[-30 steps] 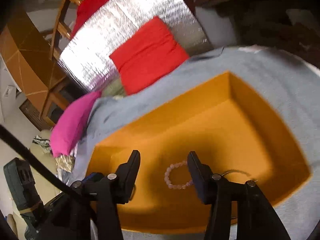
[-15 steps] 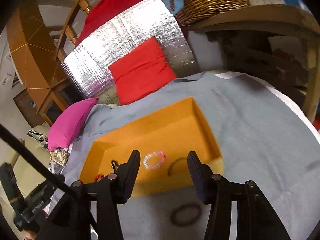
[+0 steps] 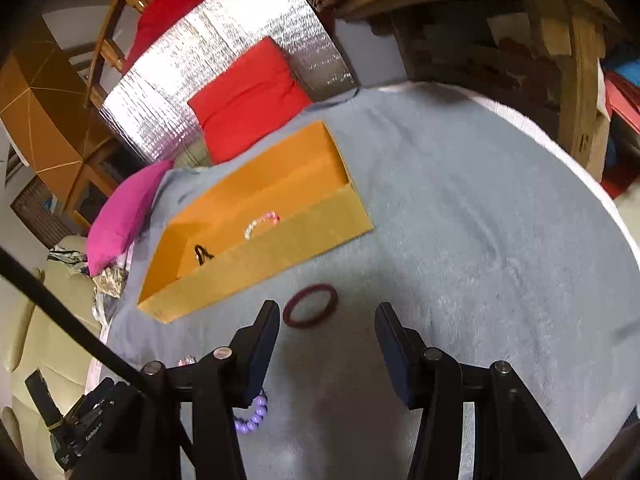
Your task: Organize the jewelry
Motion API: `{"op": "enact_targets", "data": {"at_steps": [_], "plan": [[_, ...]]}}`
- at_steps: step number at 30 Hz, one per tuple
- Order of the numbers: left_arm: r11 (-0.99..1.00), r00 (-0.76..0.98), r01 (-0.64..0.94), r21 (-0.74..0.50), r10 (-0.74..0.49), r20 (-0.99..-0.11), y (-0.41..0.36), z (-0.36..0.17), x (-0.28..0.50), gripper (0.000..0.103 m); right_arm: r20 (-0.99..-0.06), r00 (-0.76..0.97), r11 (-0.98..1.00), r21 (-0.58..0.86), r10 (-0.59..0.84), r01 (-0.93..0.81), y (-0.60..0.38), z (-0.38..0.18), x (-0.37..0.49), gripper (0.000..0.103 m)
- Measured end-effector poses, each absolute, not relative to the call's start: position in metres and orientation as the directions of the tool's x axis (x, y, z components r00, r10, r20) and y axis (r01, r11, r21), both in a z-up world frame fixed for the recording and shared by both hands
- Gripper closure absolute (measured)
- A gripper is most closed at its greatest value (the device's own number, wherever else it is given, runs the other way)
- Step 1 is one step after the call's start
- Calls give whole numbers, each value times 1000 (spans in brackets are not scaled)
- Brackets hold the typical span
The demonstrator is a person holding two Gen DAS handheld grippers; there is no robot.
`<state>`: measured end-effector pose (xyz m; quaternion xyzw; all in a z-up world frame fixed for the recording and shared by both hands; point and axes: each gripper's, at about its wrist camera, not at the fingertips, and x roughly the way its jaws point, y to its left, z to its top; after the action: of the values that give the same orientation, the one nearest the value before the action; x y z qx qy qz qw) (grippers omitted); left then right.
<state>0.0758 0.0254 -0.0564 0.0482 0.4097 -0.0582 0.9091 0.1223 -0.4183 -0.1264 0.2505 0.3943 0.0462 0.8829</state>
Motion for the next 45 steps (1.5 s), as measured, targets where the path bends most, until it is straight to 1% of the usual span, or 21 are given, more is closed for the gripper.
{"op": "enact_targets", "data": {"at_steps": [6, 12, 20, 32, 37, 45], "plan": [[988, 659, 142, 66, -45, -750, 16, -59, 83, 35, -693, 652, 873, 478, 306, 99, -400, -132, 134, 50], [977, 675, 156, 144, 1, -738, 3, -59, 87, 34, -729, 599, 893, 447, 330, 52, -372, -137, 140, 50], [963, 684, 181, 200, 23, -729, -6, -61, 86, 34, -744, 588, 911, 412, 318, 29, -359, -137, 144, 50], [961, 675, 188, 202, 23, -737, -7, -62, 87, 34, -773, 568, 925, 377, 283, 52, -353, -144, 154, 50], [962, 659, 187, 200, 29, -752, -4, -66, 89, 34, -793, 560, 935, 345, 243, 83, -356, -148, 158, 50], [970, 628, 153, 190, 53, -777, 12, -73, 95, 34, -805, 545, 928, 353, 234, 122, -366, -153, 161, 50]]}}
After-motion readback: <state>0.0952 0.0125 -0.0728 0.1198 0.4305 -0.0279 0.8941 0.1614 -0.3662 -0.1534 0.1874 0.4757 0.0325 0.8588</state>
